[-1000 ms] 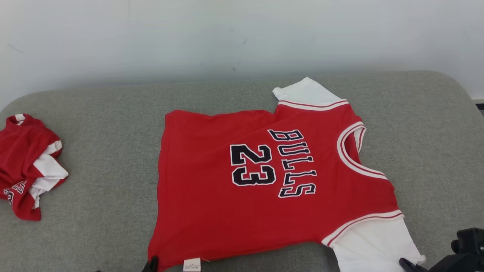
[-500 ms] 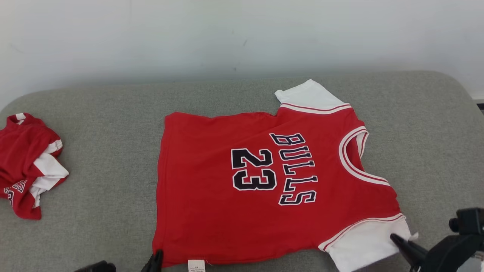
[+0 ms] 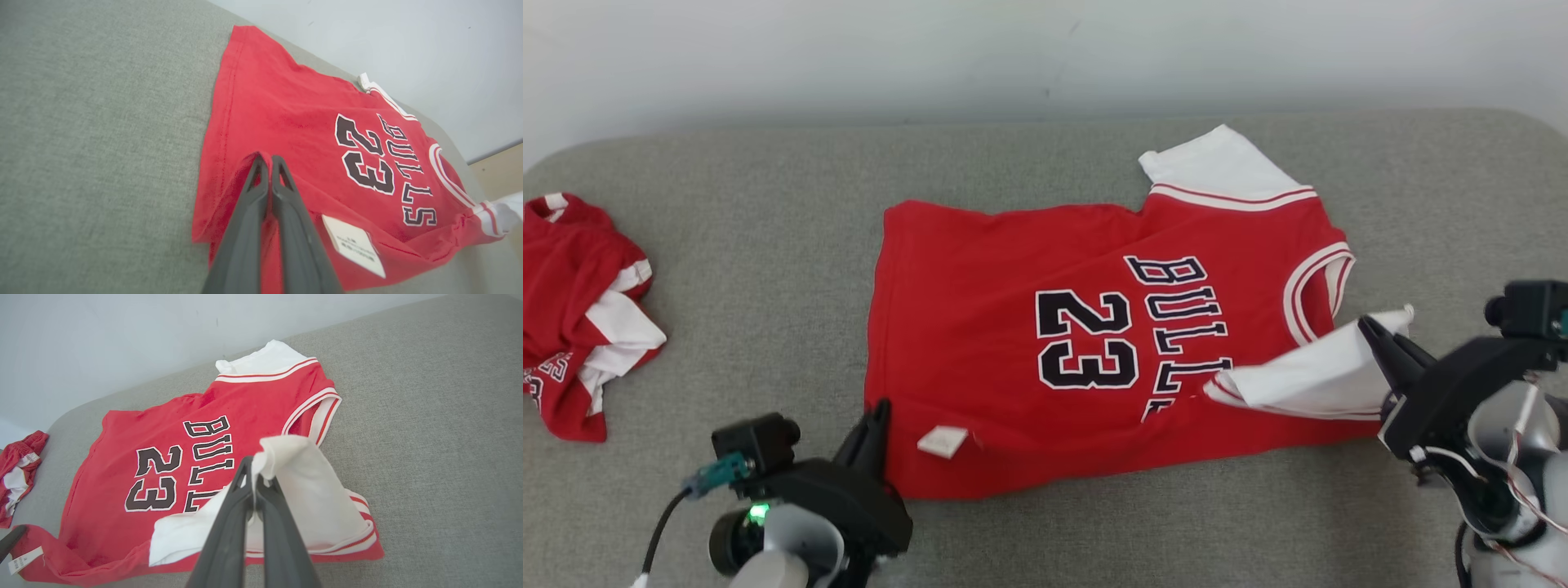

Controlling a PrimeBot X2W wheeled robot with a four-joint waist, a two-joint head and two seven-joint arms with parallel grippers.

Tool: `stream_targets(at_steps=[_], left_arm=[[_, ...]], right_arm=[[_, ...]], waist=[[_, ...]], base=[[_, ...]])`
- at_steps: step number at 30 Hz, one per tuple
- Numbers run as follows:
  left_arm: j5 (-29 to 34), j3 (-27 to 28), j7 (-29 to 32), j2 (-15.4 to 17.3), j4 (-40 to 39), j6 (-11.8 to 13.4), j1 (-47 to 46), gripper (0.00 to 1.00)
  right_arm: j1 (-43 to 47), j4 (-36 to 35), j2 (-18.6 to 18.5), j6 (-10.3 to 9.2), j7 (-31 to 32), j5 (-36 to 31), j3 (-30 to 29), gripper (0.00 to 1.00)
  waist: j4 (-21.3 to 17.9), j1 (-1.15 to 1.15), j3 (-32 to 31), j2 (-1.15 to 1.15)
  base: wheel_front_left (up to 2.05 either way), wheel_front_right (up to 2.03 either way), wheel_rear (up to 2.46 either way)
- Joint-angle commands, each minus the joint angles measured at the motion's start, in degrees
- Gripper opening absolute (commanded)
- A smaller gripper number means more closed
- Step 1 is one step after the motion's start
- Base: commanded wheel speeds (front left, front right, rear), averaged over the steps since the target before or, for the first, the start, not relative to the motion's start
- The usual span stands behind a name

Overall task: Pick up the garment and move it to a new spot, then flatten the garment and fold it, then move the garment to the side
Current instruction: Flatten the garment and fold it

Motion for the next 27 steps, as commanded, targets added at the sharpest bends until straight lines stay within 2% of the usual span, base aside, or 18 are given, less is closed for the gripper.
stream_targets(at_steps=[1,4,11,22,23,24,25,27], left_arm=[[1.2,0.1,-1.2,-0.4,2.0,0.4,-2.4,0.00],[2.1,0.0,-2.6,-1.0,4.8,0.6,-4.6,0.00],[2.9,-0.7,-5.4,-2.8,12.4,-1.1,-10.0,0.00],[2.7,-0.4,-8.2,-3.2,17.3,-2.3,-12.4,0.00],[2.6,-0.5,-8.3,-3.3,17.6,-2.4,-12.5,0.04],[2.6,-0.7,-8.2,-3.3,17.9,-2.6,-12.6,0.31],[2.6,-0.8,-8.2,-3.4,18.2,-2.8,-12.7,1.00],[3.2,-1.1,-8.8,-3.3,18.6,-2.9,-13.0,1.00]], right_arm=[[-1.9,2.5,-0.5,0.03,-2.1,-0.7,0.7,0.00],[-3.9,5.6,-1.0,0.03,-4.4,-0.7,1.7,0.00],[-8.9,12.0,-3.3,0.03,-11.6,0.1,5.3,0.00],[-11.9,16.7,-4.6,0.03,-16.5,1.2,6.7,0.00],[-12.1,17.3,-4.5,0.03,-16.9,1.2,6.8,0.00],[-12.1,17.8,-4.4,0.03,-17.1,1.1,6.8,0.77],[-12.3,18.2,-4.2,0.03,-17.8,1.0,6.7,1.00],[-12.7,18.9,-3.6,0.03,-18.7,1.6,7.2,1.00]], waist=[[0.6,-0.01,1.4,0.00],[1.0,-0.01,2.0,0.00],[1.5,-0.01,3.8,0.00],[1.6,-0.01,4.5,0.00],[1.6,-0.01,4.5,0.00],[1.6,-0.01,4.4,0.00],[1.5,-0.01,4.4,0.00],[1.5,-0.01,4.2,0.00]], base=[[0.00,0.00,0.00],[0.00,0.00,0.00],[0.00,0.00,0.00],[0.00,0.00,0.00],[0.00,0.00,0.00],[0.00,0.00,0.00],[0.00,0.00,0.00],[0.00,0.00,0.00]])
